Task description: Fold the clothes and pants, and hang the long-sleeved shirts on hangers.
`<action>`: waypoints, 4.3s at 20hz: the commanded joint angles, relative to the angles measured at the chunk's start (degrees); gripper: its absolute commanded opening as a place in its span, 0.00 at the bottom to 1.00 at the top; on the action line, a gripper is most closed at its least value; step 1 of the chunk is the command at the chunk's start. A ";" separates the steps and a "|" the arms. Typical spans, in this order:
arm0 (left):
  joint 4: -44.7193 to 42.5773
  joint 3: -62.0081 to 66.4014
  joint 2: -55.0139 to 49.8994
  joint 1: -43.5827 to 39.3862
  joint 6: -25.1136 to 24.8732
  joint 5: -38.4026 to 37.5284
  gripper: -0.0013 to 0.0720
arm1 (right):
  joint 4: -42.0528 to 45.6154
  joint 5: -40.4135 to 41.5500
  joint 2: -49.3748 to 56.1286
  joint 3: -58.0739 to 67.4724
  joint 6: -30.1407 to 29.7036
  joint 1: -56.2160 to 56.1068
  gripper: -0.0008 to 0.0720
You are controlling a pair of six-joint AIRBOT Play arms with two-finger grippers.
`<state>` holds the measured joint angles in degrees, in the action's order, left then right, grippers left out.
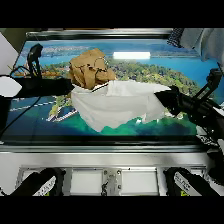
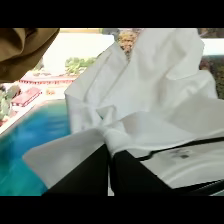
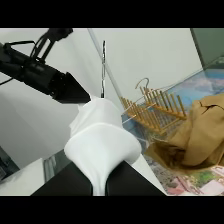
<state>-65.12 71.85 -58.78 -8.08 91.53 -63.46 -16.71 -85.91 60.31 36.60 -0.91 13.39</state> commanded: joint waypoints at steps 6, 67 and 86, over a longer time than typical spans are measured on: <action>-6.43 17.94 0.02 -5.95 -0.57 -7.93 0.04 | -14.58 -0.48 0.39 -5.92 -10.80 -8.44 0.02; -7.13 18.97 -6.51 -15.15 -1.33 -5.81 0.04 | -29.62 76.26 -10.05 42.62 -53.35 33.86 0.03; -7.37 18.97 -6.51 -15.17 -2.21 -6.01 0.04 | -32.00 77.22 -7.52 52.98 -52.26 39.01 0.02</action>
<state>-72.47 90.80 -65.25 -23.29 89.45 -69.45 -48.69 -8.88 52.07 87.96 -53.36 52.38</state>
